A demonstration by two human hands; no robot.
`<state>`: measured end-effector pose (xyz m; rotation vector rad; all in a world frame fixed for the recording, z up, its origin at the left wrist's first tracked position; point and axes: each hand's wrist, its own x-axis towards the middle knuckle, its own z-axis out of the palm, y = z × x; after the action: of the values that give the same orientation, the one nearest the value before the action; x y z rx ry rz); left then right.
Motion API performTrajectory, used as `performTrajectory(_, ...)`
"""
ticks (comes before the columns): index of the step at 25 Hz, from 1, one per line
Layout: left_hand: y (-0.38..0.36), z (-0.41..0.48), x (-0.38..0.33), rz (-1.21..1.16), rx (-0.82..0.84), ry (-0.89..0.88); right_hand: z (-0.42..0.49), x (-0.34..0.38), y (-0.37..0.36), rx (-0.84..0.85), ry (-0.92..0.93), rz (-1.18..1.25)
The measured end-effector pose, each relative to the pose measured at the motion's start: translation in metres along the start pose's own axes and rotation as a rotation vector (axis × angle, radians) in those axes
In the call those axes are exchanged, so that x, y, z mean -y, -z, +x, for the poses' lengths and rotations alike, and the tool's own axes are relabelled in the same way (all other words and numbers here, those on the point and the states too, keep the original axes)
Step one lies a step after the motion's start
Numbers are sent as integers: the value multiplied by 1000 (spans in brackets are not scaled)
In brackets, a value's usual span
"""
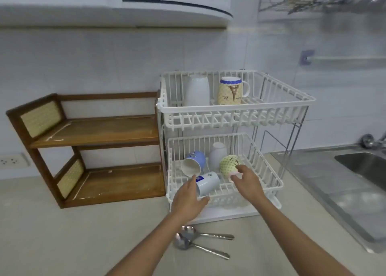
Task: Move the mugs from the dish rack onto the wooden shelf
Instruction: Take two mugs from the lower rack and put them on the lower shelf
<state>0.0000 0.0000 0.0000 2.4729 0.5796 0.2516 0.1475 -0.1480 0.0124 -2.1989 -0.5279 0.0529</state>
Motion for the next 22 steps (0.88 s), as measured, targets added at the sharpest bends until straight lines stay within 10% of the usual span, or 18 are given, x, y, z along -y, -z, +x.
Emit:
performTrajectory(16, -30, 78, -7, 200, 33, 437, 107, -48, -36, 248, -217, -131)
performTrajectory(22, -22, 74, -9, 117, -71, 292, 106, -62, -28, 162, -230, 454)
